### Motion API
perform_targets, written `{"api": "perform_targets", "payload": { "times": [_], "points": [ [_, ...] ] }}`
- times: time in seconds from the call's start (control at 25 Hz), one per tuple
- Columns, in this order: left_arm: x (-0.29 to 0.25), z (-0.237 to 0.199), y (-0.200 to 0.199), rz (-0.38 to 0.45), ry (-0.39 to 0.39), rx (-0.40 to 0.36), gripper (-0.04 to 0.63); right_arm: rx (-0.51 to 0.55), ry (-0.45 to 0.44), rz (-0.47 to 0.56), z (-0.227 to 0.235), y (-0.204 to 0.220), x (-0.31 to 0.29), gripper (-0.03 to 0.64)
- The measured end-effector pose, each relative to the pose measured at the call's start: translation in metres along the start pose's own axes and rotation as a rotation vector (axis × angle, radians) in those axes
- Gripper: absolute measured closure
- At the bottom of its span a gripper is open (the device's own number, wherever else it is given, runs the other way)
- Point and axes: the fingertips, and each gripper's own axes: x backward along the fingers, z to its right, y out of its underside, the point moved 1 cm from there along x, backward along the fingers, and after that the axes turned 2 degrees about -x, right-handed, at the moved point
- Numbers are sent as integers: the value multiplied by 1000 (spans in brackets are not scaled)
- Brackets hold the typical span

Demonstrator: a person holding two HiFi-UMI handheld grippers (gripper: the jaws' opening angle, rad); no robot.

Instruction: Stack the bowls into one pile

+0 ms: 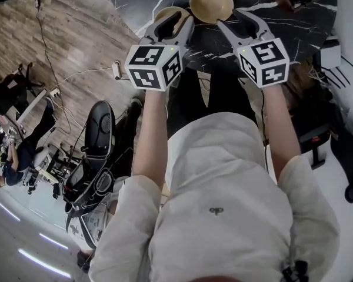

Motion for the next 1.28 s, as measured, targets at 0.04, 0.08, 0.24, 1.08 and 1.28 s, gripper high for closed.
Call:
{"api": "perform_targets", "payload": {
  "times": [0.04, 0.08, 0.24, 1.08, 1.28],
  "points": [
    [-2, -2, 0, 2, -6, 3, 489, -1, 6, 7, 1, -1, -2, 426],
    [-3, -4, 0, 3, -12, 2, 489, -4, 13, 16, 3, -2, -4, 426],
    [-16, -11, 1, -12, -26, -23, 489, -3, 58, 64, 14, -8, -9, 426],
    [-63, -23, 9, -238, -73, -119, 494, -88, 86, 59, 42, 5, -28, 448],
    [-72, -26, 13, -303, -79, -133, 511, -108, 72, 57, 43, 7, -32, 471]
  ]
}}
